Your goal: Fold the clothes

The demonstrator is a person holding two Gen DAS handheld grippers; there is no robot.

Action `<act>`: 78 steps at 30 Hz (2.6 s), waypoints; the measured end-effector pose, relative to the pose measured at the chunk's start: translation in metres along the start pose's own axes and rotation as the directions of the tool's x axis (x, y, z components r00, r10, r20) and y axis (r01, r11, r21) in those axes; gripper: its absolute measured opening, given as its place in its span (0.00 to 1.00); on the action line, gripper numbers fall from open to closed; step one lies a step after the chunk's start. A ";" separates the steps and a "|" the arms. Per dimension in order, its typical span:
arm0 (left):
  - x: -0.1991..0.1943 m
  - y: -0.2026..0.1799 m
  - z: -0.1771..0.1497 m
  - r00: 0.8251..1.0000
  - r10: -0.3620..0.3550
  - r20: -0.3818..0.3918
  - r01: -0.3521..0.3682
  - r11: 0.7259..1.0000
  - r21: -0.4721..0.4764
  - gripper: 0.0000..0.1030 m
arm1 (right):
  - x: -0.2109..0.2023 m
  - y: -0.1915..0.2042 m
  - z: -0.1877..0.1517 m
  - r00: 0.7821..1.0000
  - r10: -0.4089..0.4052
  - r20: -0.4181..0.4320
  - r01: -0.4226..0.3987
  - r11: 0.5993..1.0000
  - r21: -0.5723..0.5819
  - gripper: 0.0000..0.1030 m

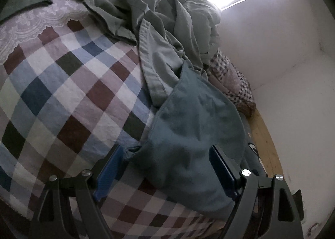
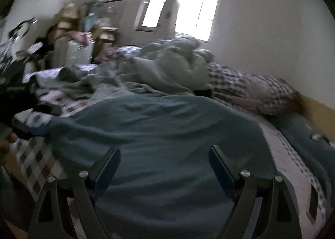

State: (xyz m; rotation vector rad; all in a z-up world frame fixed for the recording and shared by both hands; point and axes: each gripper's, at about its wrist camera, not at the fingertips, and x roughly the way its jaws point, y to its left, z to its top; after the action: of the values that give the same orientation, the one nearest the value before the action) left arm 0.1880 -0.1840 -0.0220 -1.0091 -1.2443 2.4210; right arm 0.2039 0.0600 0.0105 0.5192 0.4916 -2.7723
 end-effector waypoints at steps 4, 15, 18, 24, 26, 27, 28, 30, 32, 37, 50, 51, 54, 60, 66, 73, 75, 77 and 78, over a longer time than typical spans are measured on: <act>0.003 -0.001 0.000 0.999 -0.046 -0.007 0.046 0.999 -0.008 0.84 | 0.005 0.030 0.003 0.998 0.051 0.031 -0.049 0.997 -0.063 0.86; 0.015 -0.001 0.004 0.986 -0.160 -0.055 0.157 0.986 -0.050 0.84 | 0.015 0.114 -0.005 0.987 0.142 0.074 -0.110 0.935 -0.337 0.86; 0.014 0.002 0.005 0.981 -0.185 -0.057 0.180 0.981 -0.078 0.84 | 0.019 0.128 -0.009 0.987 0.141 0.077 -0.100 0.913 -0.395 0.86; 0.013 0.009 0.006 0.968 -0.239 -0.071 0.228 0.963 -0.143 0.84 | 0.029 0.145 -0.015 0.989 0.117 0.089 -0.064 0.886 -0.459 0.86; 0.012 0.011 0.006 0.963 -0.261 -0.073 0.246 0.955 -0.167 0.84 | 0.033 0.148 -0.017 0.990 0.113 0.087 -0.059 0.879 -0.473 0.86; 0.011 0.012 0.007 0.960 -0.272 -0.073 0.255 0.950 -0.179 0.84 | 0.034 0.150 -0.018 0.990 0.111 0.085 -0.057 0.875 -0.480 0.86; 0.008 0.011 0.008 0.956 -0.287 -0.060 0.273 0.946 -0.174 0.83 | 0.035 0.151 -0.019 0.991 0.109 0.083 -0.055 0.871 -0.488 0.86; 0.004 0.009 0.010 0.947 -0.318 -0.043 0.308 0.937 -0.165 0.81 | 0.037 0.154 -0.021 0.991 0.110 0.080 -0.056 0.864 -0.500 0.86; 0.003 0.007 0.011 0.942 -0.332 -0.041 0.322 0.933 -0.159 0.79 | 0.038 0.157 -0.022 0.990 0.116 0.077 -0.061 0.858 -0.509 0.86; 0.003 0.010 0.012 0.963 -0.269 -0.036 0.260 0.953 -0.156 0.57 | 0.041 0.162 -0.023 0.990 0.125 0.067 -0.073 0.854 -0.515 0.86; 0.000 0.013 0.010 0.979 -0.197 -0.041 0.191 0.974 -0.126 0.10 | 0.050 0.153 -0.016 0.991 0.130 0.033 -0.100 0.878 -0.468 0.86; 0.000 0.013 0.011 0.979 -0.198 -0.040 0.192 0.973 -0.124 0.09 | 0.049 0.155 -0.017 0.991 0.129 0.034 -0.097 0.876 -0.473 0.86; -0.002 0.013 0.012 0.978 -0.205 -0.038 0.198 0.972 -0.126 0.08 | 0.047 0.158 -0.021 0.991 0.124 0.038 -0.090 0.868 -0.488 0.86; -0.005 0.014 0.014 0.976 -0.216 -0.035 0.209 0.969 -0.134 0.08 | 0.051 0.159 -0.023 0.993 0.113 0.039 -0.079 0.863 -0.499 0.86; -0.006 0.016 0.013 0.980 -0.194 -0.049 0.186 0.973 -0.138 0.08 | 0.051 0.161 -0.023 0.996 0.061 0.071 -0.016 0.858 -0.514 0.86; -0.008 0.020 0.013 0.981 -0.188 -0.054 0.178 0.972 -0.150 0.08 | 0.059 0.153 -0.015 0.998 0.010 0.055 0.019 0.869 -0.494 0.42; -0.009 0.022 0.013 0.978 -0.201 -0.052 0.190 0.967 -0.171 0.12 | 0.059 0.151 -0.014 0.999 0.015 0.039 0.006 0.874 -0.486 0.30; -0.011 0.025 0.013 0.978 -0.203 -0.043 0.192 0.963 -0.188 0.23 | 0.057 0.150 -0.013 0.999 0.029 0.030 -0.011 0.878 -0.478 0.17; -0.013 0.028 0.013 0.977 -0.209 -0.031 0.199 0.958 -0.206 0.34 | 0.057 0.150 -0.011 0.999 0.037 0.023 -0.022 0.881 -0.473 0.16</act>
State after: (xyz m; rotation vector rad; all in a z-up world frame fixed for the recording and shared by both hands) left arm 0.1912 -0.2152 -0.0325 -0.9367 -1.5188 2.1330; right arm 0.2052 -0.0830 -0.0631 0.3585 1.1025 -2.4916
